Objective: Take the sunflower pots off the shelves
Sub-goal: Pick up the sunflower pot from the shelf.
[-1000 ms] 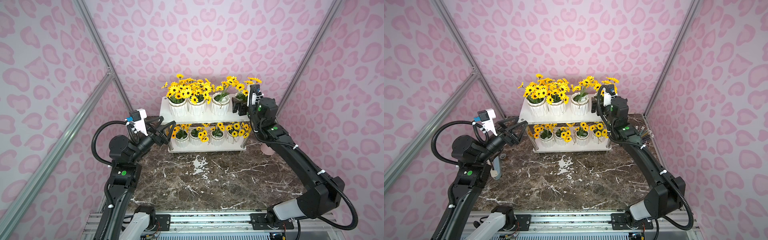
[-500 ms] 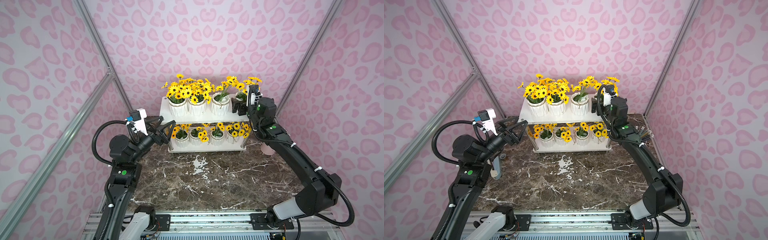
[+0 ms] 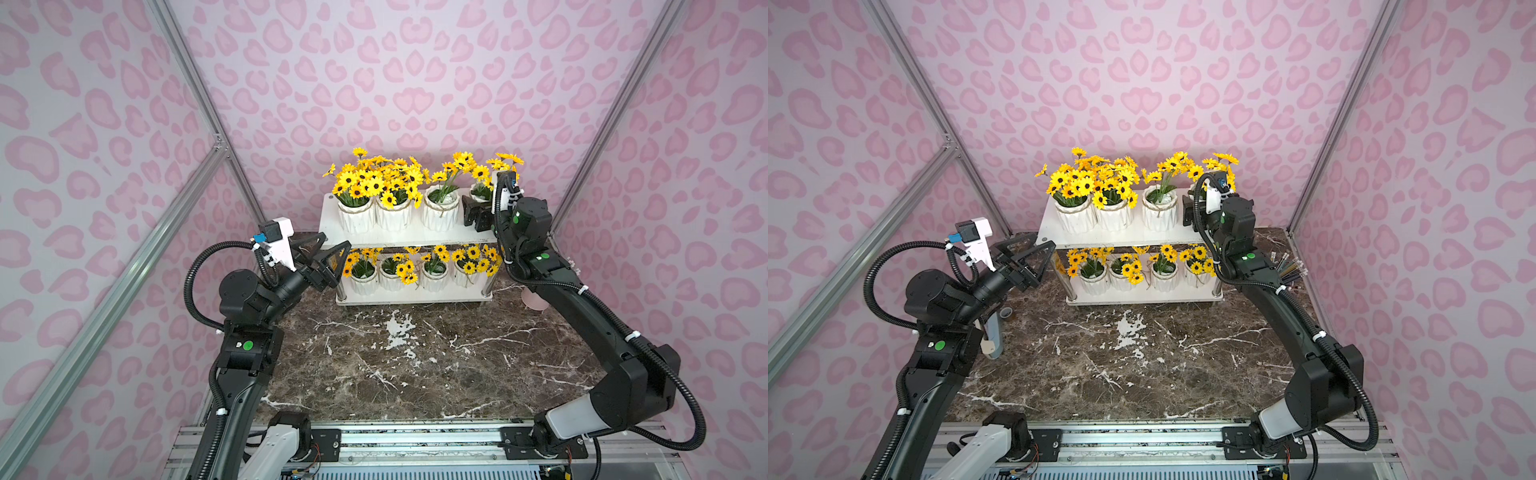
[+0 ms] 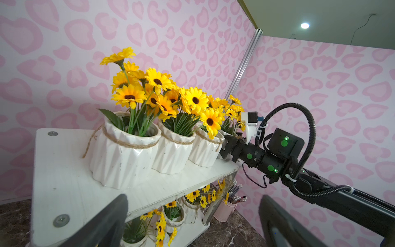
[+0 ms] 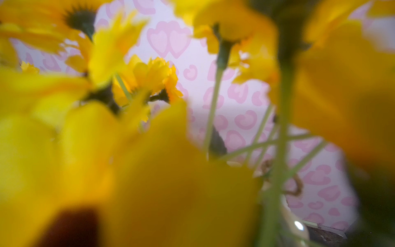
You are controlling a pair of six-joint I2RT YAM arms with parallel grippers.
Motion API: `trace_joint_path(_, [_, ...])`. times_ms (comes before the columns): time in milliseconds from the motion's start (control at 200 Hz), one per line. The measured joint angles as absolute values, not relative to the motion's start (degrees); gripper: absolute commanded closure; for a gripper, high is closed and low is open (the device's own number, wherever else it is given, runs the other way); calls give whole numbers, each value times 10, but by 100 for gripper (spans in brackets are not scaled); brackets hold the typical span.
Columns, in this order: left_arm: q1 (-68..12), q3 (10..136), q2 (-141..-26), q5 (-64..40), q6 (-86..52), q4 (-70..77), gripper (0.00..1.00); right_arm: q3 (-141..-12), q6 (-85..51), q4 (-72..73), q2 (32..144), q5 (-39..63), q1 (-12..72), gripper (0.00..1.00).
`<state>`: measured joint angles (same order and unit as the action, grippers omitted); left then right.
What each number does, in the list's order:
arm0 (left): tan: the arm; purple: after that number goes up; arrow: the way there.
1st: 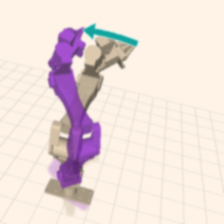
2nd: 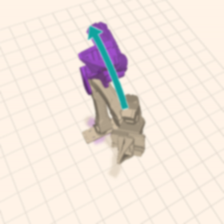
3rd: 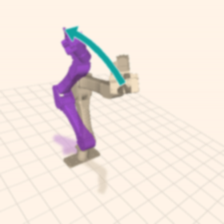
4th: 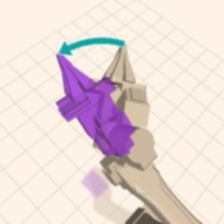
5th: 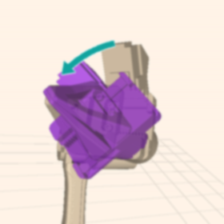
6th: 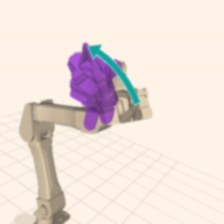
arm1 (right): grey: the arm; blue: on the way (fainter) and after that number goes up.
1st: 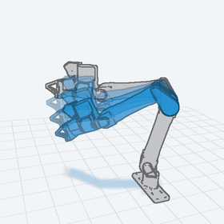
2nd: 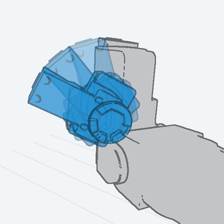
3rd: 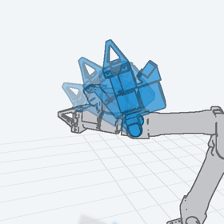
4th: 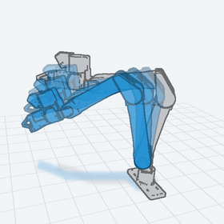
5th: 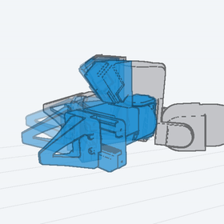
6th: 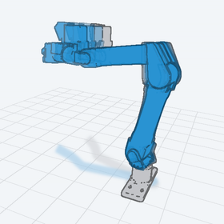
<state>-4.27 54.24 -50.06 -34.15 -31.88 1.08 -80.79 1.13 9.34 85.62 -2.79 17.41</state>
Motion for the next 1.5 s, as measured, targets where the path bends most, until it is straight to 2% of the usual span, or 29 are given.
trace_joint_path(105, [-43, 542, -500, -340, -317, 10, 3, -802, 14, 101, 854, -21, 174, 33])
trace_joint_path(180, [-43, 542, -500, -340, -317, 10, 3, -800, 16, 102, 852, -16, 174, 48])
trace_joint_path(255, [-43, 543, -499, -340, -317, 10, 2, -798, 20, 103, 849, -10, 174, 72])
trace_joint_path(370, [-43, 543, -498, -340, -317, 10, 3, -797, 20, 97, 845, 3, 174, 100])
trace_joint_path(665, [-43, 545, -499, -340, -317, 10, 3, -792, 20, 88, 833, 7, 174, 100])
trace_joint_path(1500, [-43, 551, -505, -340, -326, 10, 3, -695, -2, 117, 710, -8, 171, 100])
